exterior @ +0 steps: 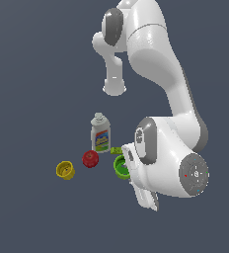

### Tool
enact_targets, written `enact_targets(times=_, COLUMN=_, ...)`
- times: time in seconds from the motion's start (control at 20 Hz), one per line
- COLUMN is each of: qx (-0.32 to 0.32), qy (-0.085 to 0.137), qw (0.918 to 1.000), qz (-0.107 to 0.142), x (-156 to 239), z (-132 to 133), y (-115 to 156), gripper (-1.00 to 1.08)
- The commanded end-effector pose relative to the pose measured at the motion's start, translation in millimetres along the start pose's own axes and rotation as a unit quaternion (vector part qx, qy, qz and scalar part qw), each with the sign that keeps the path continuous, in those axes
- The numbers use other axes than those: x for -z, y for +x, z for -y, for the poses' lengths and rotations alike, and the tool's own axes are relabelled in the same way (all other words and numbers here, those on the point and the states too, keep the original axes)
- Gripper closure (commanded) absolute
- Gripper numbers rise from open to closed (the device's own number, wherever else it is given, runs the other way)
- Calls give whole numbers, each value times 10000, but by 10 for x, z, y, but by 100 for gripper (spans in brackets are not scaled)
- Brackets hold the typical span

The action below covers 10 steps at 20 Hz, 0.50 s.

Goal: Pick up a designated object from a clutter of objects.

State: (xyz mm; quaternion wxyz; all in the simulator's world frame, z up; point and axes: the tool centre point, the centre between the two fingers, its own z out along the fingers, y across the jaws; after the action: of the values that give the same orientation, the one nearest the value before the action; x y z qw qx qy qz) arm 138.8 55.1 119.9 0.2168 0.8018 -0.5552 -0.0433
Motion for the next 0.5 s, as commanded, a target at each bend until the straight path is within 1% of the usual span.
enact_targets(times=0.0, qx=-189, qy=-48, qw=9998, qz=-57, x=-54, z=50, y=-32, gripper=-20)
enact_targets(times=0.45, qx=-513, qy=-131, qw=9985, qz=-165, x=-158, z=136, y=-100, gripper=-20)
